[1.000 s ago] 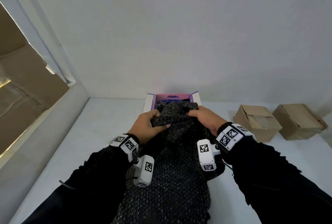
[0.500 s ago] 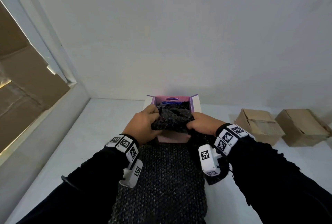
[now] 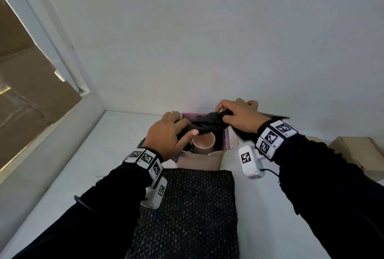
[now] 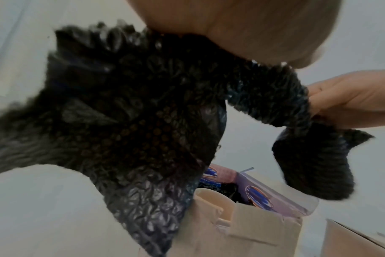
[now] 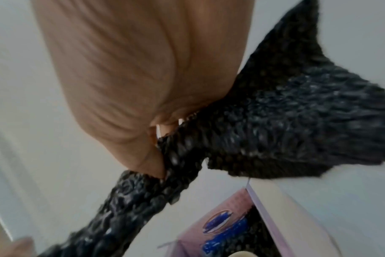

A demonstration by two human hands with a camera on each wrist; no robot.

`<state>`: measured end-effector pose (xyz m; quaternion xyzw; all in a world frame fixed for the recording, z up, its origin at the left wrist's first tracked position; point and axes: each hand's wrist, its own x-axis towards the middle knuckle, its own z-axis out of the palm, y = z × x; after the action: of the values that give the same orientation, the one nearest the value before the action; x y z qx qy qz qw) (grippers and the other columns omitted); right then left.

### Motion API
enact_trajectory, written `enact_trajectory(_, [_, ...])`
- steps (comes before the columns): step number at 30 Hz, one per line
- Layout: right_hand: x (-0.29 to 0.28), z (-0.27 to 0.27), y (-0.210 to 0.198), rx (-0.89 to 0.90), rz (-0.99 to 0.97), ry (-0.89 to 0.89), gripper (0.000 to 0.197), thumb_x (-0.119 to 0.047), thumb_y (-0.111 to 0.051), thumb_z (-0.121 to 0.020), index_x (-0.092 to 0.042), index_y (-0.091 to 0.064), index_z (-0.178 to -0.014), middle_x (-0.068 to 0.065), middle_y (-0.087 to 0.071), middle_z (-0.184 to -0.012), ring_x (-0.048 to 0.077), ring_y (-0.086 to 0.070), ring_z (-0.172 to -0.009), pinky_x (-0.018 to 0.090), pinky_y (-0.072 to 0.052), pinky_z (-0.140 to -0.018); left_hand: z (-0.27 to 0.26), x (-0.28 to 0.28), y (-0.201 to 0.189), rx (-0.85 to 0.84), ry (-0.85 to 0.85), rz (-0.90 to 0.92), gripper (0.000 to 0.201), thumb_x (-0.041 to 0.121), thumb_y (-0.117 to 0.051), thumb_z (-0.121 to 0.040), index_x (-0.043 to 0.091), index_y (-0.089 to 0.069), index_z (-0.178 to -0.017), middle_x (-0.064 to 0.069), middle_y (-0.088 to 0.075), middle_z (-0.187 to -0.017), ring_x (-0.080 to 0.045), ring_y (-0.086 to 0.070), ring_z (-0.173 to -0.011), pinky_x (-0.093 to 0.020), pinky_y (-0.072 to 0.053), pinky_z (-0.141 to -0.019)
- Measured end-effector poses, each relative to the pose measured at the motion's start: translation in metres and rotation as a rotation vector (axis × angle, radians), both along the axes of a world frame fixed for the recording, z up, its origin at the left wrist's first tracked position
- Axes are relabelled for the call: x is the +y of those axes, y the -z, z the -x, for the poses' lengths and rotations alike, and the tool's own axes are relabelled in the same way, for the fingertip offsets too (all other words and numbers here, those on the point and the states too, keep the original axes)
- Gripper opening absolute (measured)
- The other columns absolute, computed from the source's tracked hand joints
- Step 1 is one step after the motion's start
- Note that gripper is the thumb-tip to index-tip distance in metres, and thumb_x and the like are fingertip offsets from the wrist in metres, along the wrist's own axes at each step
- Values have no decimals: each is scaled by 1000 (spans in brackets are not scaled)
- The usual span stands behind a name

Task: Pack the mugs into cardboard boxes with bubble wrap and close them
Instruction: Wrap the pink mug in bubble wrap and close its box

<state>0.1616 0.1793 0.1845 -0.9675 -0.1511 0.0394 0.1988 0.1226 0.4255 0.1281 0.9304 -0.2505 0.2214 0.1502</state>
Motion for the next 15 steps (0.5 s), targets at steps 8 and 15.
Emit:
enact_trajectory(8, [14, -23, 33, -113, 422, -272, 25, -11, -61, -75, -34, -66, -82, -17, -62, -92, 12, -41, -107, 42, -16, -96, -22, -17, 36, 234, 136, -80, 32, 26, -66, -83, 19, -56, -113, -2, -63, -100, -25, -58, -89, -34, -47, -68])
enact_trajectory(15, [31, -22, 67, 61, 691, -407, 17, -26, -56, -87, -27, -72, -90, 8, -48, -115, 37, -28, -121, 51, -11, -109, -34, -35, 60, 427, 126, -478, 39, 26, -40, -95, 40, -54, -128, 2, -61, -121, -21, -46, -112, -36, -32, -86])
